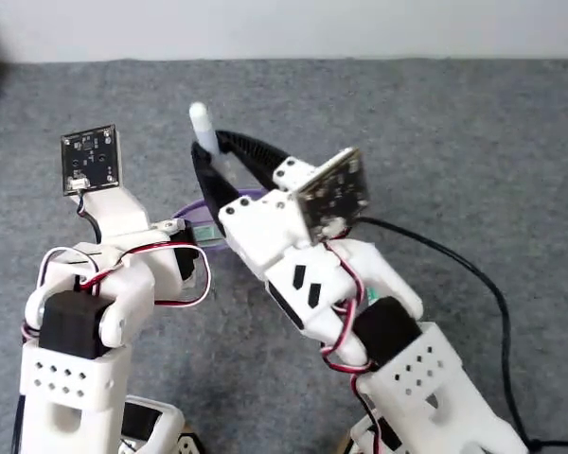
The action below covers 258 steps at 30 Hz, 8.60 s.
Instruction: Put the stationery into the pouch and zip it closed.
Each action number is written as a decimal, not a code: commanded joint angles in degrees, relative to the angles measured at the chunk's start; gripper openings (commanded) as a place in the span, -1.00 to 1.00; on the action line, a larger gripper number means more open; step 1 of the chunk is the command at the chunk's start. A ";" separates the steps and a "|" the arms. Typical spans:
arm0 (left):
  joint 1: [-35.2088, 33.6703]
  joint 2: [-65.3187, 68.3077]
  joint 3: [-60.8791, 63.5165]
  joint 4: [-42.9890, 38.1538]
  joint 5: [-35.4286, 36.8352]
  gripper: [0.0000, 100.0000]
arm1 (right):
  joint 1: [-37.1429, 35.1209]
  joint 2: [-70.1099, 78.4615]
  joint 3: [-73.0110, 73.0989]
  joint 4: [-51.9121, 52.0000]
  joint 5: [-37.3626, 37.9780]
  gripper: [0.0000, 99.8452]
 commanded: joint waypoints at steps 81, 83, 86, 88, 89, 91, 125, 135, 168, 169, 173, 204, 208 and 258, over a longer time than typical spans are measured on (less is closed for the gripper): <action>-0.18 0.70 -1.89 -0.18 0.70 -0.98 | 23.69 114.15 -133.63 79.78 19.25 -0.98; -0.18 0.70 -1.89 0.00 0.70 -0.98 | 23.69 113.80 -133.45 82.42 17.93 -0.98; -0.18 0.70 -1.89 0.00 0.70 -0.98 | 24.48 112.75 -133.45 83.12 12.57 -0.98; -0.18 0.44 -1.89 0.00 0.70 -0.98 | 24.75 110.29 -133.45 83.30 10.11 -0.98; -0.18 0.35 -1.89 0.09 0.70 -0.98 | 24.75 108.79 -133.36 83.38 9.14 -0.98; -0.18 0.26 -1.89 0.09 0.70 -0.98 | 24.66 105.36 -133.01 83.47 7.65 -0.98; -0.18 0.26 -1.98 0.09 0.79 -0.98 | 12.18 27.21 -60.92 73.10 -11.43 -0.99; -0.18 0.26 -1.89 1.41 0.79 -0.98 | 0.92 9.45 -45.36 51.12 -16.88 -0.99; -0.18 0.70 -2.24 2.11 4.04 -0.98 | -0.22 -11.47 17.85 -4.09 0.70 -0.98; -0.18 0.70 -2.24 2.11 4.04 -0.98 | -0.22 -12.97 17.85 -1.80 0.70 -0.98; -0.18 0.70 -2.07 0.35 4.13 -0.98 | -0.31 -18.42 17.85 6.90 0.70 -0.98; -0.09 0.62 -1.98 0.09 4.13 -0.98 | -1.98 -11.91 17.23 12.18 4.13 -0.50; -0.18 0.35 -2.07 0.35 4.13 -0.98 | 0.40 -6.20 7.38 14.99 -0.97 -0.58; -0.18 0.26 -2.42 2.55 4.13 -0.98 | 22.55 10.77 -33.93 78.37 -14.33 -0.98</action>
